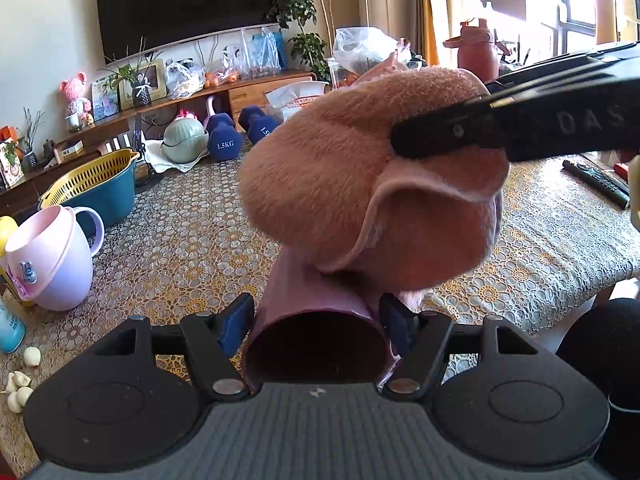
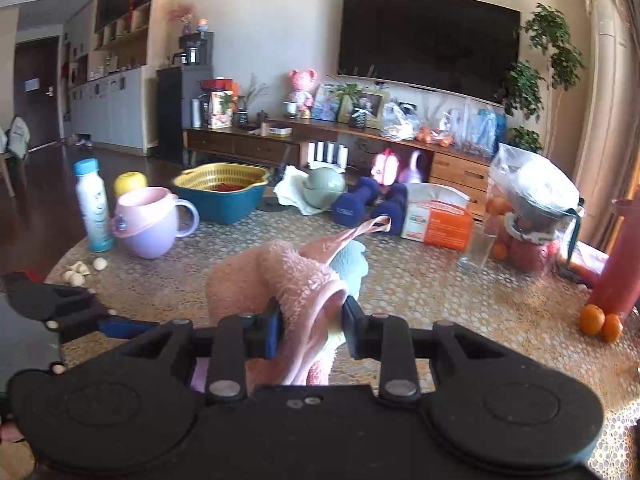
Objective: Clean container
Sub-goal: 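Push the towel into the cup and wipe with the right gripper, then insert the towel deeper into the cup, then pull it out with the right gripper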
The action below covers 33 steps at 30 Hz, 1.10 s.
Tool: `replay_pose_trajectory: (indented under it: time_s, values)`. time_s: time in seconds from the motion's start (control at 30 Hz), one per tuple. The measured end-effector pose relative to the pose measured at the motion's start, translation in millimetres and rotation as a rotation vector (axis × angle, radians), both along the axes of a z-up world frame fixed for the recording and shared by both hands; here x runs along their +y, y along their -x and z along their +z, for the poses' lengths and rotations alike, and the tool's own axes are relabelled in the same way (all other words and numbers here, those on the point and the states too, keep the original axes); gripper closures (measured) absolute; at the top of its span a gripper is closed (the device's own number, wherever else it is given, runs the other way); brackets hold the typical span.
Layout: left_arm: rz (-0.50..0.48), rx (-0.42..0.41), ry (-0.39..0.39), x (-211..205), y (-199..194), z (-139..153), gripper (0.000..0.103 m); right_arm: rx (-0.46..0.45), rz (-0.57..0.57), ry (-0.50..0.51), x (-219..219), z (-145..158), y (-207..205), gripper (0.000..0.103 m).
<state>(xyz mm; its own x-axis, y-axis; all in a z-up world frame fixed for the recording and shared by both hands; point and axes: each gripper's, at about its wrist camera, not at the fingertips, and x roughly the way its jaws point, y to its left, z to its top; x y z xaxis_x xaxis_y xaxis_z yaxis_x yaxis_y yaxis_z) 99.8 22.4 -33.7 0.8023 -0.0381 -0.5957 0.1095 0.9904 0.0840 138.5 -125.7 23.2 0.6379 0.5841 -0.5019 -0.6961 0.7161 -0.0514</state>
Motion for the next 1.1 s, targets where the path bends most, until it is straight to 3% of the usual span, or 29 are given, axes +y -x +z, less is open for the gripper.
replay_pose_trajectory:
  time_s: [0.1, 0.17, 0.2, 0.4, 0.53, 0.7, 0.8, 0.87, 1.1]
  values:
    - [-0.006, 0.016, 0.02, 0, -1, 3, 0.036, 0.015, 0.086, 0.021, 13, -2, 13, 0.073]
    - [-0.021, 0.03, 0.028, -2, -3, 5, 0.052, 0.015, 0.102, 0.044, 21, -7, 13, 0.073]
    - [-0.023, 0.035, 0.028, -3, -3, 6, 0.052, 0.025, 0.102, 0.052, 25, -10, 11, 0.073]
    - [-0.031, 0.037, 0.034, 2, -5, 7, 0.055, 0.059, 0.039, 0.082, 31, -31, -14, 0.072]
    - [-0.033, 0.037, 0.025, 3, -3, 7, 0.055, 0.043, -0.056, 0.189, 27, -53, -29, 0.072]
    - [-0.039, 0.019, -0.008, 2, 5, 6, 0.054, 0.118, -0.177, 0.105, -9, -59, -44, 0.073]
    - [-0.043, -0.005, -0.047, 0, 10, 5, 0.045, 0.115, -0.198, 0.064, -25, -51, -38, 0.073]
    - [-0.061, -0.024, -0.062, -2, 14, 5, 0.033, 0.116, -0.206, 0.033, -34, -46, -33, 0.073]
    - [-0.14, -0.023, -0.161, -11, 23, -9, 0.025, 0.111, -0.227, -0.05, -60, -33, -10, 0.073]
